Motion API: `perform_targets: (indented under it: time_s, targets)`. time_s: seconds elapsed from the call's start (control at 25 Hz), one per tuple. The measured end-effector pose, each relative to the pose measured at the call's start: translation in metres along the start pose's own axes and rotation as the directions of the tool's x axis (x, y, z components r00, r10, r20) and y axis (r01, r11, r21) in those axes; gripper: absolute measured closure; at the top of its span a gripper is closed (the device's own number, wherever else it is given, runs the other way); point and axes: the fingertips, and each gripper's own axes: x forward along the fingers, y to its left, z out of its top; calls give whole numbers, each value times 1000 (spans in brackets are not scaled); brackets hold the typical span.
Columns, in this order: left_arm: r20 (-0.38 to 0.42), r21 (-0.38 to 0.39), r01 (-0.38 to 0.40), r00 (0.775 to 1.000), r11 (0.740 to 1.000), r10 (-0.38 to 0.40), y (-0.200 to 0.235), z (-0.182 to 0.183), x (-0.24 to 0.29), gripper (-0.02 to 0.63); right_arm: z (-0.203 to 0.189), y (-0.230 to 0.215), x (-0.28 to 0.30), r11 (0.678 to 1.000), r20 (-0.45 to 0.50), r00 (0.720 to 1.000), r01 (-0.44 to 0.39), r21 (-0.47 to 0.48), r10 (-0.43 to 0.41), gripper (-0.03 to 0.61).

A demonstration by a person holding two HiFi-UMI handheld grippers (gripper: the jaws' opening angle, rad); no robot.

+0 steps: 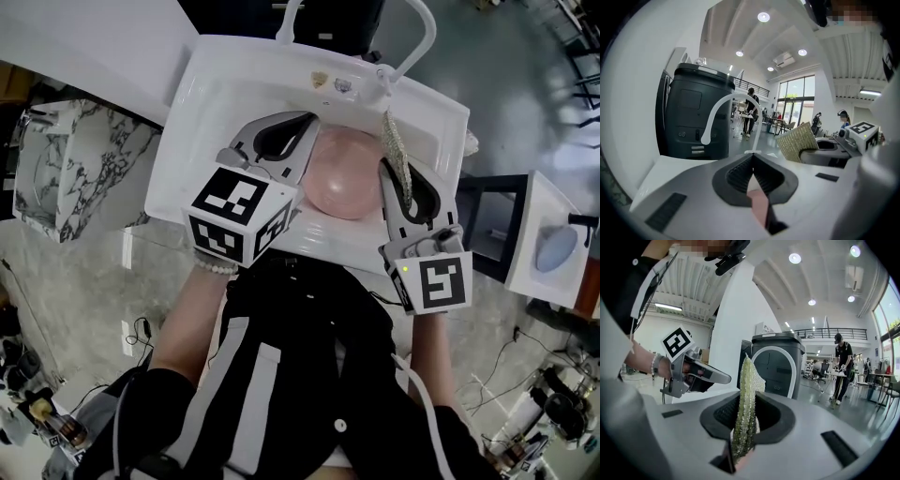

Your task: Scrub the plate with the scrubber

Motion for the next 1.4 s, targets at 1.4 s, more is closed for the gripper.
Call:
perform_targets:
  time_s: [1.4]
  targets:
    - [33,45,60,998,997,-62,-25,17,-16,612,13,9,0,991,-34,999,-37,-130,33,508]
